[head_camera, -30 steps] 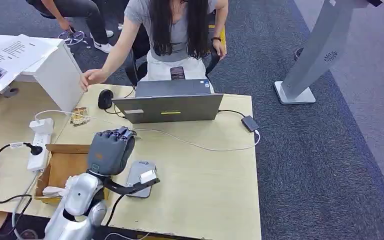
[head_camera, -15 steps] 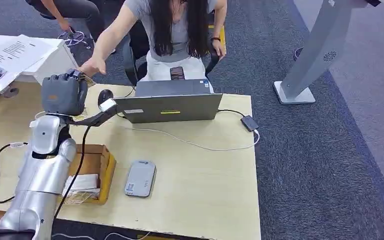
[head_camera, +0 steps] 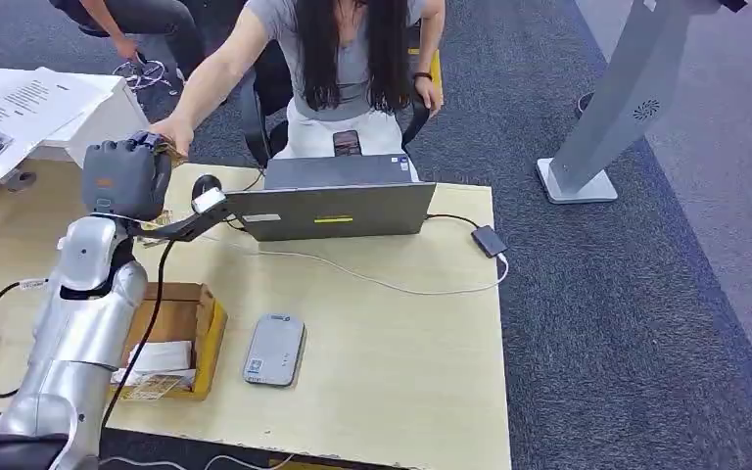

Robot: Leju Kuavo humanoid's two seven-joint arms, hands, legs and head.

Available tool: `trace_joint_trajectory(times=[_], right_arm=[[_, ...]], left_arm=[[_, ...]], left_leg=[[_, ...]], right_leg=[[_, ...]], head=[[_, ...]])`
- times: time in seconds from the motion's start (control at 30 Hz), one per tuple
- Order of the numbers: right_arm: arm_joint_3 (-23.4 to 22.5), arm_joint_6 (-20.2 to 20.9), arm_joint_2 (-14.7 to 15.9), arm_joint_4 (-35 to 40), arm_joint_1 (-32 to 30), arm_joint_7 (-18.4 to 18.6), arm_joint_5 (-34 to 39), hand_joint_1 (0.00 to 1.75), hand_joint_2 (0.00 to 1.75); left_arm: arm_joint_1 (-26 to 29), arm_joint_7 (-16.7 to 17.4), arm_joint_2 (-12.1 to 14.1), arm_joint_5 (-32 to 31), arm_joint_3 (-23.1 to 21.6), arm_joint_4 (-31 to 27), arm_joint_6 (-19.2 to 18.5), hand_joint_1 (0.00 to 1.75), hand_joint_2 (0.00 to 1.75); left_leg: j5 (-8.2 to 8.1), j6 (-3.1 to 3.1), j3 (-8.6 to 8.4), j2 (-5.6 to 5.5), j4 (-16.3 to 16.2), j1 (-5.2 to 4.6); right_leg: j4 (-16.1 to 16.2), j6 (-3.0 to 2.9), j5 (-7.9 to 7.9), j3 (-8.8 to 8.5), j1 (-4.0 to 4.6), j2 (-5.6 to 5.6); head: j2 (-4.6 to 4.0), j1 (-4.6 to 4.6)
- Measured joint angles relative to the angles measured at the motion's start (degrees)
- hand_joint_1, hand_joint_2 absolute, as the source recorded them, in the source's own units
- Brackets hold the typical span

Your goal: Pass the card to the sensor for recognition and then transmit it.

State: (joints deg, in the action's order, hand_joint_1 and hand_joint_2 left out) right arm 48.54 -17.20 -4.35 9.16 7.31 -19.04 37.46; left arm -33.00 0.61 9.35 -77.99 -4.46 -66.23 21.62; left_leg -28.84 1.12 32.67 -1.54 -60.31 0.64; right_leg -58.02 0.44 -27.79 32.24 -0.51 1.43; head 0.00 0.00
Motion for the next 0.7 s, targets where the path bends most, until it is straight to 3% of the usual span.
trace_joint_trajectory(times=[0.03, 0.07, 0.1, 0.53, 0.7], right_arm=[[0.0, 0.0, 0.0, 0.0, 0.0, 0.0, 0.1, 0.0, 1.75], [0.0, 0.0, 0.0, 0.0, 0.0, 0.0, 0.1, 0.0, 1.75], [0.0, 0.0, 0.0, 0.0, 0.0, 0.0, 0.1, 0.0, 1.75], [0.0, -0.1, 0.0, 0.0, 0.0, -0.2, 0.6, 0.0, 1.75], [0.0, -0.3, 0.0, 0.0, -0.1, -0.6, 1.6, 0.0, 1.75]], left_arm=[[0.0, 0.0, 0.0, 0.0, 0.0, 0.0, 0.0, 1.75, 1.75], [0.0, 0.0, 0.0, 0.0, 0.0, 0.2, 0.0, 0.1, 1.75], [0.0, 0.0, 0.0, 0.0, 0.0, 0.3, 0.0, 0.0, 1.75], [2.3, -1.7, -0.5, 2.3, 0.0, 1.5, 1.2, 0.0, 1.75], [6.6, -3.3, -1.6, 4.4, 0.0, -2.5, 2.1, 0.0, 1.75]], left_leg=[[0.0, 0.0, 0.0, 0.0, 0.0, 0.0], [0.0, 0.0, 0.01, 0.01, 0.0, 0.0], [0.0, 0.0, 0.02, 0.01, 0.0, 0.0], [0.0, 0.0, 0.05, 0.0, 0.0, 0.0], [-0.02, 0.02, 0.05, 0.02, 0.0, -0.01]], right_leg=[[0.0, 0.0, 0.0, 0.0, 0.0, 0.01], [0.0, 0.0, 0.0, 0.01, 0.01, 0.01], [0.0, 0.0, 0.0, 0.02, 0.01, 0.01], [0.0, 0.0, 0.0, 0.02, -0.01, 0.0], [0.0, 0.0, 0.0, 0.03, -0.01, 0.03]], head=[[0.0, 0.0], [0.0, 0.0], [0.0, 0.0], [0.0, 0.0], [0.0, 0.0]])
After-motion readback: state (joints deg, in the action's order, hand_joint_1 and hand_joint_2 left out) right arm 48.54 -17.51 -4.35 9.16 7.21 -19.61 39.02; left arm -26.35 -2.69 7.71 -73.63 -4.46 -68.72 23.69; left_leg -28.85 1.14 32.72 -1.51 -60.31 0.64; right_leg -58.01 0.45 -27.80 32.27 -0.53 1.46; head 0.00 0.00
